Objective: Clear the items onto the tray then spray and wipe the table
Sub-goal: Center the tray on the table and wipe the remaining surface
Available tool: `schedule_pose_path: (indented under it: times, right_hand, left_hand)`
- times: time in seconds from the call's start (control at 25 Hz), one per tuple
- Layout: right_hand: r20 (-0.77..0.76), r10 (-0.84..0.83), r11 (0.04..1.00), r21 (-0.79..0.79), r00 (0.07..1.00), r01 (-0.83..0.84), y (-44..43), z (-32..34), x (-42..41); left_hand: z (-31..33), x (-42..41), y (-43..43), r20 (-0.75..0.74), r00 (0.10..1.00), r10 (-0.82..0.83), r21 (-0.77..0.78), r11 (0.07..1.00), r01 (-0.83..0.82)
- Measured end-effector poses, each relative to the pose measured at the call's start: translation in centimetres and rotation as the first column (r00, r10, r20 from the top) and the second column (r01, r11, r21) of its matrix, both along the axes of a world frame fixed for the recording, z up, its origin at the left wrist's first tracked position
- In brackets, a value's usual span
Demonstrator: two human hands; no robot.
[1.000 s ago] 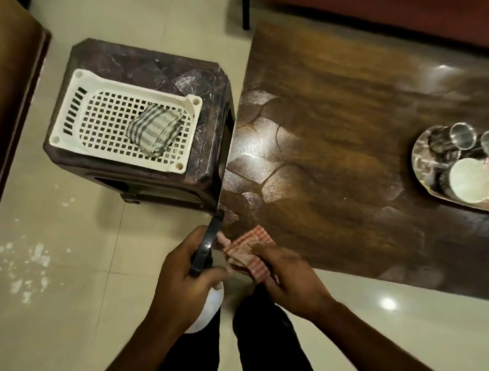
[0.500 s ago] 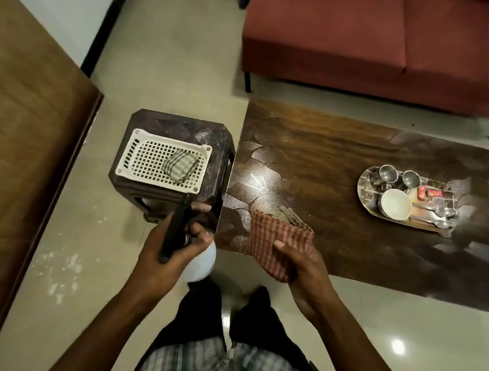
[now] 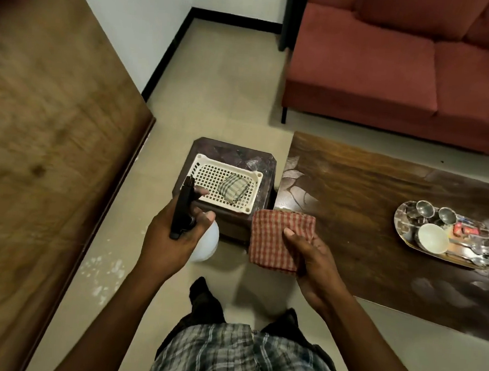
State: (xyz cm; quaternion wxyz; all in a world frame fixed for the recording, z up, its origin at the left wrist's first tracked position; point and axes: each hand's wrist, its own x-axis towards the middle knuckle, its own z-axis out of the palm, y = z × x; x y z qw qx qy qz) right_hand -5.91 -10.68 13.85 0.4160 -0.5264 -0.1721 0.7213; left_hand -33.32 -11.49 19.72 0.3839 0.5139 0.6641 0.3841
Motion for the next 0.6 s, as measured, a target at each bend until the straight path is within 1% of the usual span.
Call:
schedule_pose_path:
  times: [0.08,0.16,0.28,0.4,0.48,0.6]
  right_hand:
    - [0.018,-0.014,1.000,0.010,1.000,0.013,1.2,0.3,-3.1]
    - [0.029,-0.038,0.999,0.007,0.999,0.038,2.6,0.4,-6.4]
    - [-0.021,-0.062,0.998,0.014,0.998,0.062,5.1,0.2,-10.2]
    - [-0.092,-0.074,0.997,0.018,0.993,0.076,7.6,-0.9,-12.4]
    - [-0.123,-0.085,0.996,-0.008,0.989,0.084,9.9,-2.5,-13.0]
    - [-0.105,-0.079,0.996,-0.058,0.991,0.073,14.0,-6.2,-13.5]
  left_hand:
    - [-0.6,-3.4,1.4,-0.023,1.000,-0.012,-0.012,1.000,0.012]
    - [-1.0,-6.9,3.0,-0.033,0.998,-0.059,-0.015,0.998,0.059]
    - [-2.1,-10.5,6.1,-0.009,0.994,-0.111,-0.029,0.993,0.111]
    - [-3.3,-11.9,9.0,-0.001,0.992,-0.128,-0.024,0.991,0.128]
    - [-4.7,-11.9,11.5,-0.024,0.991,-0.129,-0.025,0.991,0.128]
    - [-7.7,-11.2,15.2,-0.041,0.995,-0.092,-0.070,0.994,0.089]
